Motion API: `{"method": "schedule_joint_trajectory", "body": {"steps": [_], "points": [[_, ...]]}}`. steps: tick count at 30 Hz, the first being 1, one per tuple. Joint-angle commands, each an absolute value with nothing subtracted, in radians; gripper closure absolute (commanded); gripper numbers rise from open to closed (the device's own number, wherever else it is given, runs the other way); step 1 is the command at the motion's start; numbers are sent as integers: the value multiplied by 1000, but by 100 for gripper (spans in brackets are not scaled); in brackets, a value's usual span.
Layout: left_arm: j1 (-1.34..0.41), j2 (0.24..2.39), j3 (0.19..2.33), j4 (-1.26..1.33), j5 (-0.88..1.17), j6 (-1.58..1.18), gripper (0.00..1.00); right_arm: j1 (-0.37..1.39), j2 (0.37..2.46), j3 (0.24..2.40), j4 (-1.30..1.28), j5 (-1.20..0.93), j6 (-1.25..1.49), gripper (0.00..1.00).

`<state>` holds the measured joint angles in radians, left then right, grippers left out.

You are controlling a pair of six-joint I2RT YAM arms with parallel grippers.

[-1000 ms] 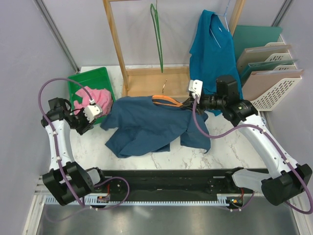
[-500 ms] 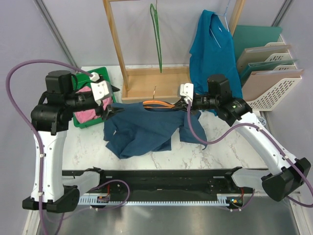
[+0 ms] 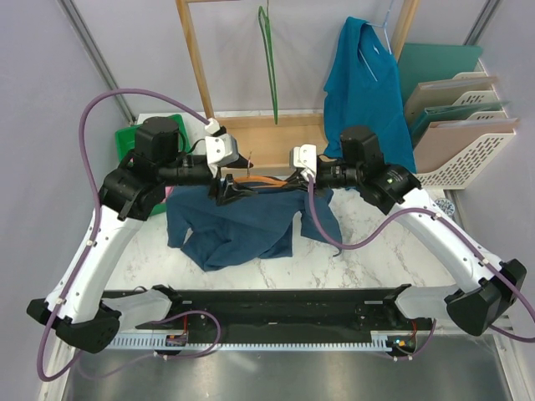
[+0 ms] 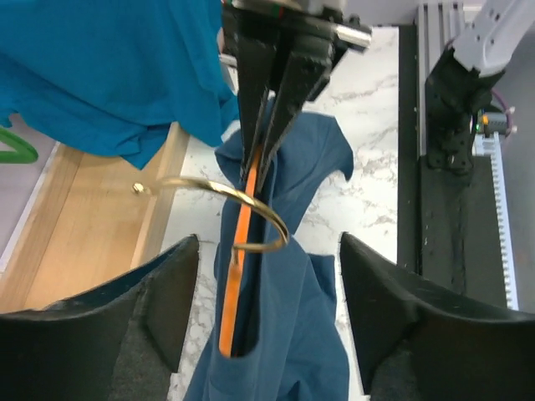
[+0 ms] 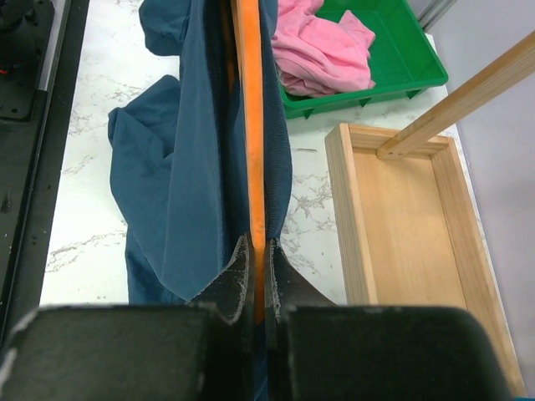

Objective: Place the t-shirt on the hanger

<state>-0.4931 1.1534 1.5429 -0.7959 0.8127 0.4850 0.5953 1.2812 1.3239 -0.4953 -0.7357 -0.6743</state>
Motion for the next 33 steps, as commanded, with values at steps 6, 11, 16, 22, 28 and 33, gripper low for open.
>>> {"method": "schedule_joint_trajectory", "body": {"steps": [6, 11, 16, 22, 28, 33], "points": [[-543, 1157, 1529, -670, 768, 411, 98, 609, 1275, 1399, -446, -726, -692, 100], [-542, 1151, 1529, -666, 729, 414, 98, 606, 1255, 1408, -469, -658, -658, 37], [-540, 1114, 1505, -597, 649, 393, 98, 494, 1253, 1457, -575, -657, -534, 2], [-537, 1100, 1508, -526, 536, 350, 98, 385, 1207, 1422, -716, -655, -476, 28], [-537, 1108, 1519, -503, 486, 336, 98, 385, 1123, 1319, -721, -689, -350, 45], [-537, 1121, 1534, -500, 472, 328, 98, 387, 1078, 1250, -724, -775, -265, 42]]}}
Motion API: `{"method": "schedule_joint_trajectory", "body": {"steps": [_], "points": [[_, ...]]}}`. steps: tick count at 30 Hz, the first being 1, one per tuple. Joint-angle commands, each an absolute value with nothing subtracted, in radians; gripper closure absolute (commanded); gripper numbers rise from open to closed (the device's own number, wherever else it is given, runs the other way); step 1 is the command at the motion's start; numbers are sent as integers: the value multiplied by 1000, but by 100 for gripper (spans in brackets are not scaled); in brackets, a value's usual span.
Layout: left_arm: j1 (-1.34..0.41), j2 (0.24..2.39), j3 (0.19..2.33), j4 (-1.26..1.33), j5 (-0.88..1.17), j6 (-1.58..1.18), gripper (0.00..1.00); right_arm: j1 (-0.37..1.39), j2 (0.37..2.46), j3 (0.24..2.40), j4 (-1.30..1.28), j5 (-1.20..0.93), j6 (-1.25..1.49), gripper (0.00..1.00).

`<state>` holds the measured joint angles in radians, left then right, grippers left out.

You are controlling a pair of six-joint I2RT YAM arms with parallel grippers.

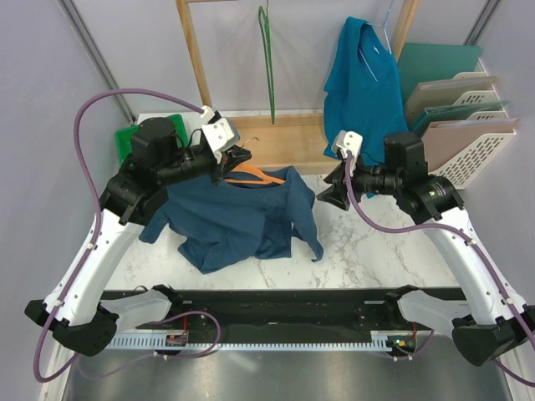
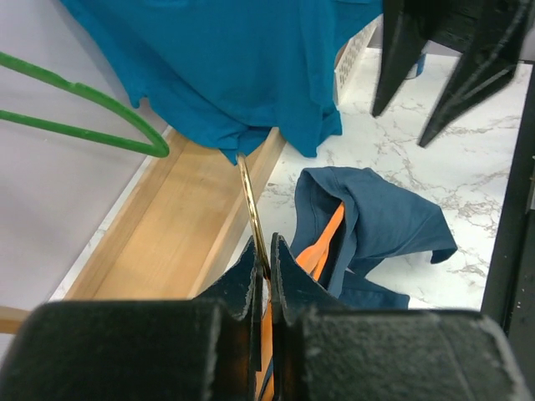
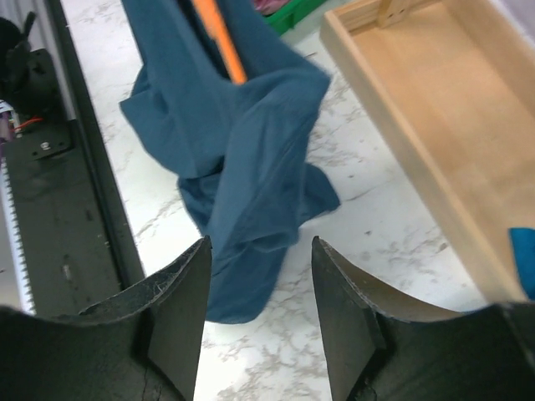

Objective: Place the t-shirt on the hanger

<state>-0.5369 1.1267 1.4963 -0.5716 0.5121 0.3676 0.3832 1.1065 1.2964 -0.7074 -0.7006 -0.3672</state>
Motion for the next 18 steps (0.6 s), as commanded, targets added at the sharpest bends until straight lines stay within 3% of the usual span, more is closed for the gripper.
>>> {"method": "schedule_joint_trajectory", "body": {"steps": [1, 6, 14, 15, 18], "points": [[-537, 1121, 1539, -499, 468, 327, 98, 388, 1078, 1227, -716, -776, -261, 41], [-537, 1132, 1554, -500, 466, 327, 98, 423, 1135, 1210, -687, -746, -259, 31], [-537, 1143, 1574, -495, 446, 311, 98, 523, 1209, 1189, -600, -652, -229, 32], [-537, 1141, 1575, -497, 449, 311, 98, 526, 1213, 1183, -579, -635, -216, 34], [-537, 1128, 1575, -509, 468, 321, 98, 520, 1239, 1210, -598, -529, -256, 80]]}}
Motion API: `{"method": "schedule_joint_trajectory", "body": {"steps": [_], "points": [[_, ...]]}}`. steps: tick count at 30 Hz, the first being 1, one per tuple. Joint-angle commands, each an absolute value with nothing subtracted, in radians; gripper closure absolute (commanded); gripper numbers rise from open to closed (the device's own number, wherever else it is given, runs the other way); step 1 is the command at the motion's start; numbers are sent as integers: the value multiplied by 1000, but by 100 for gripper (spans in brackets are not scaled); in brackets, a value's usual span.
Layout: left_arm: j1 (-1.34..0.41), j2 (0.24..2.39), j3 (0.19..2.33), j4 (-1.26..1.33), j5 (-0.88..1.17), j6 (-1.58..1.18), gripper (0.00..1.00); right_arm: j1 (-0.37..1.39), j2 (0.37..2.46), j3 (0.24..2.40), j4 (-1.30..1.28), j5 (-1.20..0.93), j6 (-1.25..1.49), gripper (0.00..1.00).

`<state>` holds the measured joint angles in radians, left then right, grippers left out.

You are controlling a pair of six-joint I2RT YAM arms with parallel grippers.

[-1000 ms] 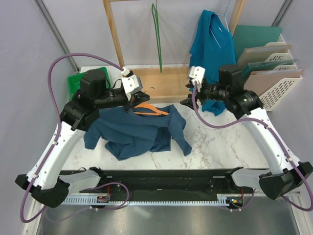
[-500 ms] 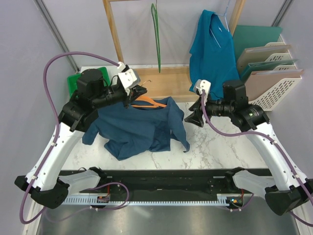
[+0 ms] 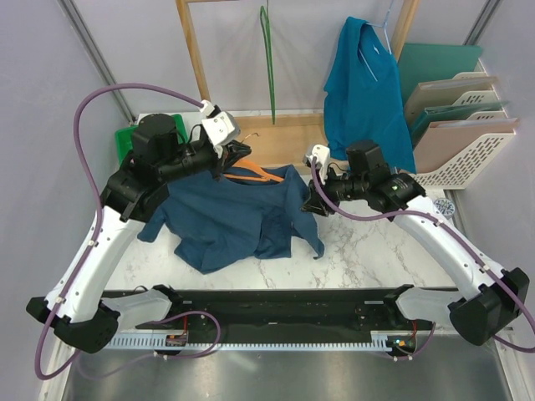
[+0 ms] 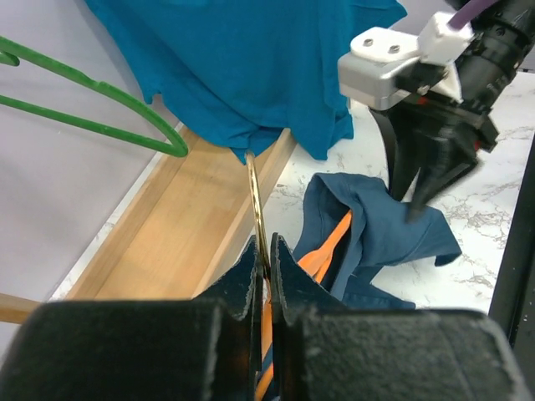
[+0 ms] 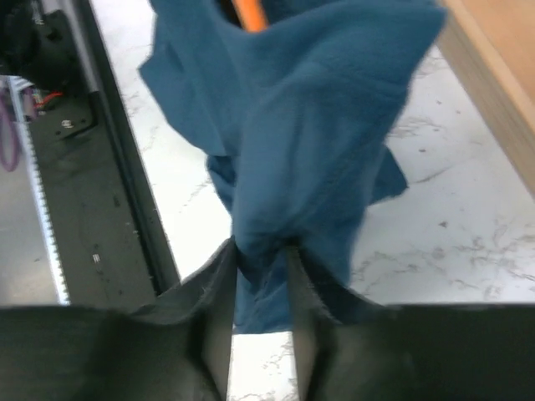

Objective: Place the t-shirt on the hanger

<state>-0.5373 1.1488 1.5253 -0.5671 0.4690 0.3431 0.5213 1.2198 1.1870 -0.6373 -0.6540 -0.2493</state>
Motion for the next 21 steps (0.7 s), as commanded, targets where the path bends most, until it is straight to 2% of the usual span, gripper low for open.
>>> {"method": "schedule_joint_trajectory", "body": {"steps": [1, 5, 8, 14, 21], "points": [[-537, 1123, 1574, -517, 468, 327, 98, 505, 1238, 1222, -607, -499, -267, 100], [-526, 1086, 1551, -561, 501, 368, 98, 431, 1200, 1314, -695, -454, -425, 100], [-523, 1031, 1506, -598, 606, 417, 98, 402, 1192, 1431, -781, -445, -596, 100], [-523, 1034, 1483, -586, 620, 422, 98, 394, 1258, 1612, -915, -551, -794, 100], [-525, 1019, 1417, -466, 660, 374, 98, 400, 1233, 1631, -980, -583, -995, 100]]}}
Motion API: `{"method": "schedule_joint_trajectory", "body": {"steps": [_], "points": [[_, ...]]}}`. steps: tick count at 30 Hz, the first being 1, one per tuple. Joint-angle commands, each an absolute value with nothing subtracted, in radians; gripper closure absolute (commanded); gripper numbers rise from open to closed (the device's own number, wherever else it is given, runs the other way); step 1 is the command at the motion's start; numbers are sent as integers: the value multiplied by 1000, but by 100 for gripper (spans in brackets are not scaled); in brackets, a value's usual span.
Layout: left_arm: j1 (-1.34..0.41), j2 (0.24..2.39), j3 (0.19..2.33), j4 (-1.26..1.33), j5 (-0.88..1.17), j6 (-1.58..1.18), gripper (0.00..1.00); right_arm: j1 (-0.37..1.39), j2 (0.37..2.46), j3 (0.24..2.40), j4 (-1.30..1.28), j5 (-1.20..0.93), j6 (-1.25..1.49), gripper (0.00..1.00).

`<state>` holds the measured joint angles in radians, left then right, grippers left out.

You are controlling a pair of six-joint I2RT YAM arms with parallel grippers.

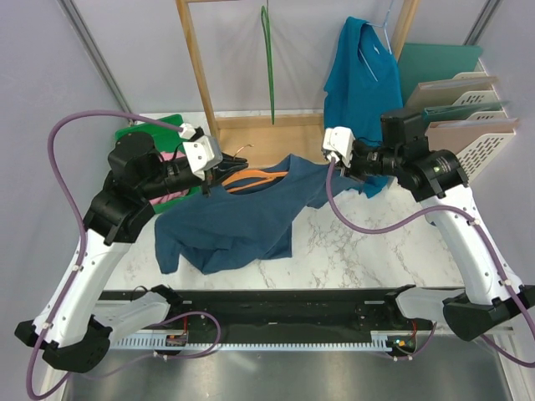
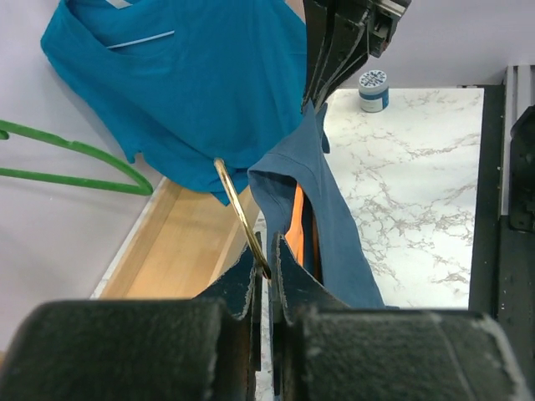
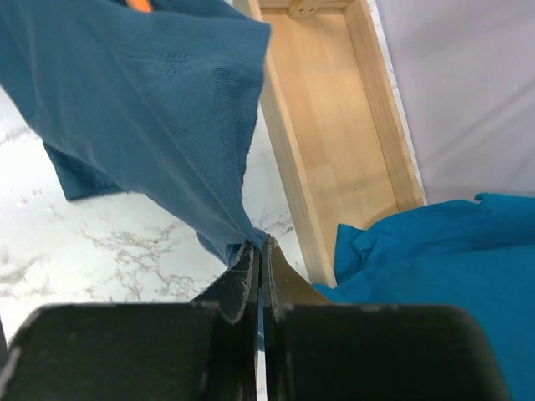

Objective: Place the t-shirt on the hanger

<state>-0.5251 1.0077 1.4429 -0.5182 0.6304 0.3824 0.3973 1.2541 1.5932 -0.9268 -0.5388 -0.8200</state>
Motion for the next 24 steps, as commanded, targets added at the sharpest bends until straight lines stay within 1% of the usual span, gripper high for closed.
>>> {"method": "schedule_joint_trajectory", "body": {"steps": [1, 3, 5, 6, 7, 8, 9, 11, 14, 16, 17, 19, 24], "points": [[-528, 1012, 1410, -463, 710, 374, 98, 399, 1227, 1622, -989, -597, -1015, 100], [-538, 988, 1370, -366, 616, 377, 98, 400, 1206, 1594, -999, -606, -1060, 100], [-541, 983, 1376, -371, 652, 414, 98, 400, 1198, 1543, -983, -586, -1040, 98], [-549, 980, 1367, -367, 647, 378, 98, 399, 1201, 1536, -971, -581, -1023, 89], [-561, 977, 1365, -365, 652, 380, 98, 399, 1209, 1536, -935, -581, -997, 75], [-561, 986, 1371, -395, 672, 394, 98, 397, 1224, 1542, -910, -587, -958, 57], [-563, 988, 1380, -403, 670, 409, 98, 399, 1235, 1552, -893, -597, -903, 49], [-563, 986, 1378, -400, 663, 406, 98, 399, 1262, 1591, -879, -638, -882, 33], [-565, 994, 1377, -396, 652, 388, 98, 400, 1284, 1627, -858, -692, -825, 27], [-565, 1000, 1378, -402, 637, 391, 98, 416, 1293, 1653, -829, -751, -761, 28], [-565, 999, 1371, -393, 638, 382, 98, 429, 1302, 1661, -821, -762, -737, 32], [-568, 1006, 1371, -393, 661, 379, 98, 483, 1307, 1664, -752, -778, -630, 33], [-577, 1028, 1387, -400, 643, 376, 98, 573, 1321, 1649, -640, -808, -477, 32]]}}
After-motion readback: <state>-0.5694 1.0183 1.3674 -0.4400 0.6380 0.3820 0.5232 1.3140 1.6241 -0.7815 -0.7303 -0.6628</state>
